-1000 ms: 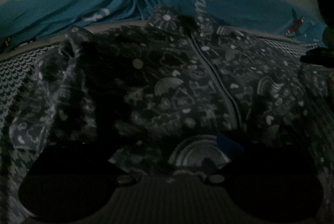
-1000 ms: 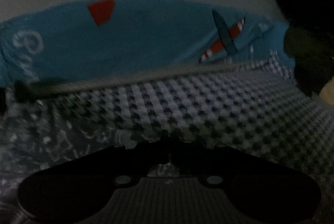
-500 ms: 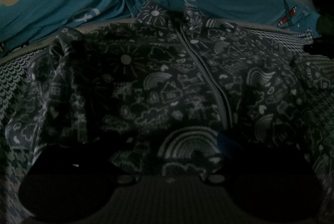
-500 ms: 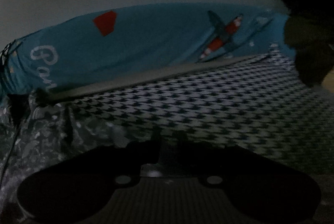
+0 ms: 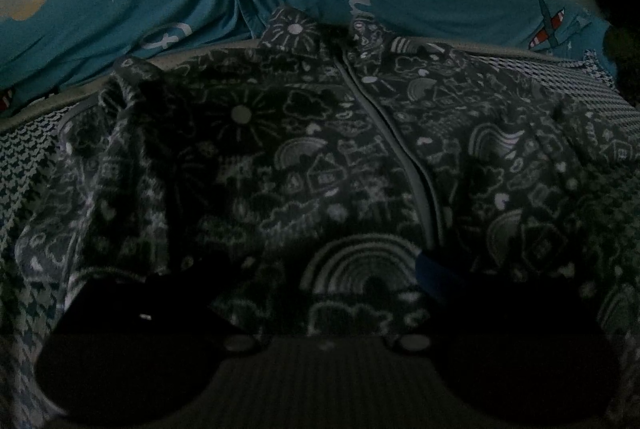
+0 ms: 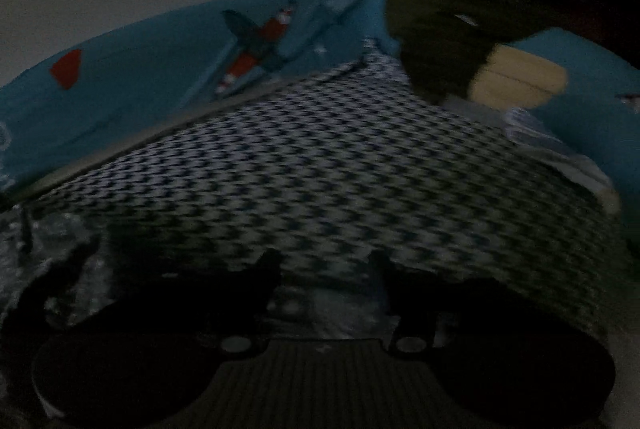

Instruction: Fold clothes

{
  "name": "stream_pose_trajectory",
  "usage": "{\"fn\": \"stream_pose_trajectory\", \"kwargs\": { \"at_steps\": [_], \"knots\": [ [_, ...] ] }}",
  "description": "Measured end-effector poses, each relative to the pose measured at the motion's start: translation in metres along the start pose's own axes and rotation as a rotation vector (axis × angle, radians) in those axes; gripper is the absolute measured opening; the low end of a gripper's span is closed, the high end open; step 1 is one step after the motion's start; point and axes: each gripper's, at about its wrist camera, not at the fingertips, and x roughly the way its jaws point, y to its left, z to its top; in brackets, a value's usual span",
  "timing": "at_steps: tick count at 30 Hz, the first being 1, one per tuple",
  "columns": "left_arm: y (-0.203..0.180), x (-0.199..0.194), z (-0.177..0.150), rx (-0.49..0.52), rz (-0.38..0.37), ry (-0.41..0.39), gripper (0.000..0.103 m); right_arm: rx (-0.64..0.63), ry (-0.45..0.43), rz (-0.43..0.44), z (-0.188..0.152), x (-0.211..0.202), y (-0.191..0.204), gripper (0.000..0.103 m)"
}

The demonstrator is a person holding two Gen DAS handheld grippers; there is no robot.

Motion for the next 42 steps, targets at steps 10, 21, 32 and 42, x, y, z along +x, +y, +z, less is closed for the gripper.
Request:
{"fn": "stream_pose_trajectory", "kwargs": {
  "at_steps": [10, 21, 32, 42],
  "knots": [
    [0.000, 0.000, -0.002, 0.004, -0.003, -0.002, 0.103, 0.024, 0.093, -0.056, -0.014, 0.018, -0.022, 0.059],
    [0.000, 0.002, -0.003, 0.004, -0.004, 0.001, 0.103, -0.119, 0.070, -0.080, -0.022, 0.026, 0.006, 0.016],
    [-0.001, -0.001, -0.002, 0.004, -0.028, -0.003, 0.103, 0.087, -0.190, -0.287, 0.001, -0.010, -0.005, 0.007],
    [-0.010, -0.004, -0.004, 0.036, -0.062, 0.004, 0.103, 0.121, -0.174, -0.337, 0.004, -0.007, 0.002, 0.009]
  ]
}}
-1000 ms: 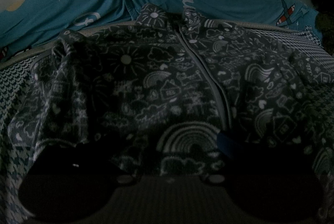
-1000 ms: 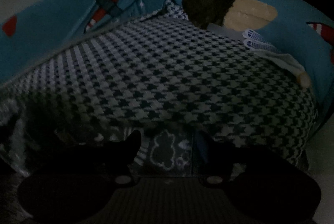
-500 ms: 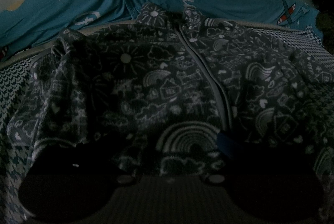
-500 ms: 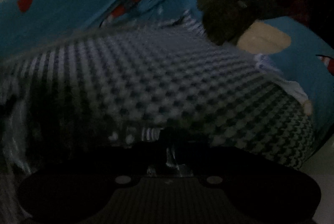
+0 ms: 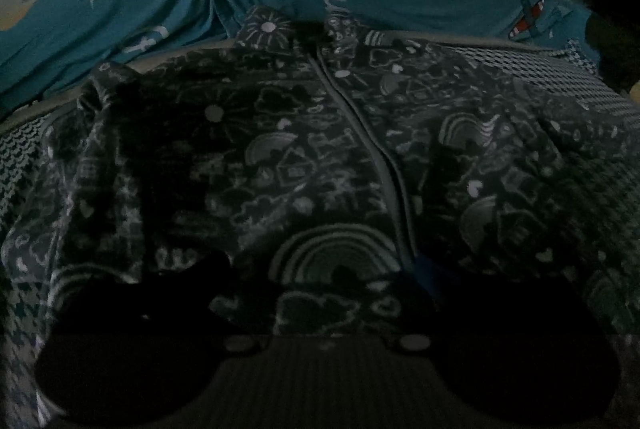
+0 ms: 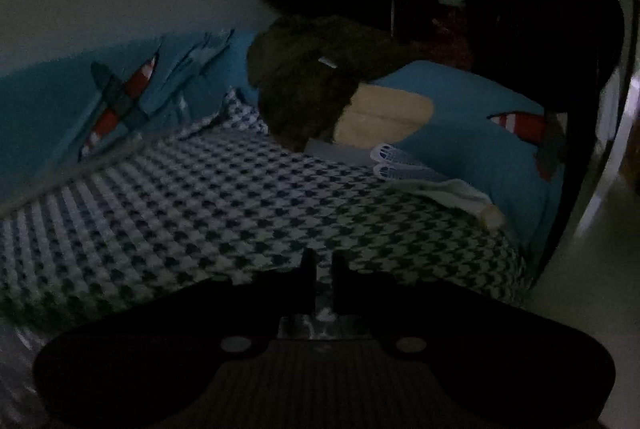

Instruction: Fold clothes

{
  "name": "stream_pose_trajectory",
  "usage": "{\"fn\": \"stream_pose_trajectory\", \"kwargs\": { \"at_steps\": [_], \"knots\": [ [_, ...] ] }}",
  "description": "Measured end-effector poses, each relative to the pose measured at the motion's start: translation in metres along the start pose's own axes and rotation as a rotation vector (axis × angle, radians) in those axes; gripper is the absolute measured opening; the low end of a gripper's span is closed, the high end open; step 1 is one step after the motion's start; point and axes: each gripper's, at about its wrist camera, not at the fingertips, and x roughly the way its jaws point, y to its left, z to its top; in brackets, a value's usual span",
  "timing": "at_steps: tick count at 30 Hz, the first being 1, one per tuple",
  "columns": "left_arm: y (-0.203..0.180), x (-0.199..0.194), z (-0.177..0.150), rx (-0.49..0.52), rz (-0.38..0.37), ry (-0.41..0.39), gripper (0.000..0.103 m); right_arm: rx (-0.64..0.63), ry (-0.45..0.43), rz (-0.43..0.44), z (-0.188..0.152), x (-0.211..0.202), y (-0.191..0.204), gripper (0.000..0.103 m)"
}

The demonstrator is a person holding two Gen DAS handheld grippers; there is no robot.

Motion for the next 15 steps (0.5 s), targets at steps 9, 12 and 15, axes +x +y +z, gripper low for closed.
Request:
{"fn": "stream_pose_trajectory", "kwargs": {
  "at_steps": [9, 12, 15],
  "knots": [
    [-0.008, -0.017, -0.009, 0.025, -0.023, -0.032, 0.103, -0.109, 0.092, 0.320, -0.017, -0.035, 0.043, 0.012],
    [-0.005, -0.027, -0.010, 0.021, -0.021, -0.057, 0.103, -0.136, 0.148, 0.466, -0.027, -0.050, 0.060, 0.013],
    [0.001, -0.037, -0.010, 0.007, -0.003, -0.079, 0.103, -0.198, 0.186, 0.592, -0.040, -0.069, 0.080, 0.014]
  ]
}}
